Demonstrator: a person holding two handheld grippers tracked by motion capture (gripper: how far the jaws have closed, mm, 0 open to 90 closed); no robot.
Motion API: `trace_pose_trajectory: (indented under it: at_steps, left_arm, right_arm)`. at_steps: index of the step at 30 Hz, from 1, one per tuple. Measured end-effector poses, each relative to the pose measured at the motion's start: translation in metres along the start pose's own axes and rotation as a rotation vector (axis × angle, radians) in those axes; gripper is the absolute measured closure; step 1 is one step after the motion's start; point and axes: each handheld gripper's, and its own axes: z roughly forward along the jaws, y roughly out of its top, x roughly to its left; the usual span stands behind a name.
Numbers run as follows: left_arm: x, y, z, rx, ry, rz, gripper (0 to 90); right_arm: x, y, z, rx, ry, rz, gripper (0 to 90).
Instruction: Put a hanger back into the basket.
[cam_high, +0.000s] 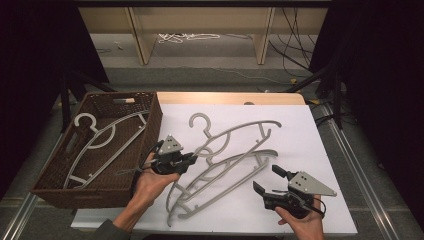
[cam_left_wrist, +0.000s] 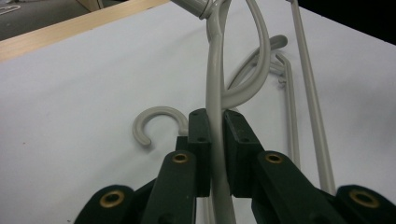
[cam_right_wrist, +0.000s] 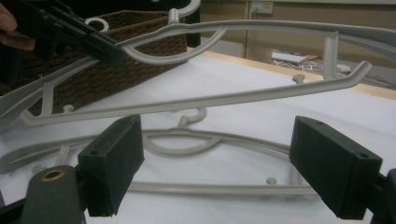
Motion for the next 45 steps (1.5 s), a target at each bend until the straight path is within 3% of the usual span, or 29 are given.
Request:
trace_pose_trajectory:
  at_steps: [4,11,13,16,19,25,26,28,36,39,45]
  left_arm:
    - [0.003,0.005,-0.010,-0.030,0.004,-0.011,81.8]
    - [0.018,0.026,-0.040,-0.063,0.051,0.002,81.8]
    - [0.020,0.032,-0.049,-0.079,0.052,-0.026,81.8]
    - [0.030,0.041,-0.064,-0.102,0.093,0.008,81.8]
    - [0.046,0.046,-0.078,-0.115,0.132,-0.003,81.8]
    - [0.067,0.043,-0.090,-0.114,0.174,-0.029,81.9]
    - [0.071,0.041,-0.092,-0.115,0.183,-0.031,81.9]
    - [0.082,0.035,-0.098,-0.126,0.192,-0.066,81.9]
    - [0.104,0.023,-0.112,-0.130,0.235,-0.105,81.9]
    - [0.116,0.018,-0.123,-0.129,0.267,-0.107,81.9]
    - [0.129,0.014,-0.133,-0.138,0.292,-0.120,81.9]
  right_arm:
    - [-0.001,-0.001,0.001,-0.008,0.002,-0.002,18.6]
    - [0.000,-0.001,0.002,0.001,0.001,-0.003,18.6]
    - [-0.001,-0.002,0.003,-0.002,-0.001,-0.006,18.6]
    - [-0.001,-0.001,0.002,-0.003,0.000,0.003,18.6]
    - [-0.001,-0.001,0.003,-0.005,-0.001,-0.003,18.6]
    - [0.000,-0.002,0.003,0.007,-0.005,-0.005,18.6]
    - [0.000,-0.003,0.005,-0.012,0.008,0.004,18.6]
    - [0.000,-0.003,0.005,-0.010,0.008,0.006,18.6]
    - [0.001,-0.002,0.005,0.005,0.000,-0.004,18.6]
    - [0.000,-0.003,0.006,0.009,0.007,-0.002,18.6]
    - [0.001,-0.004,0.008,-0.001,0.012,0.004,18.6]
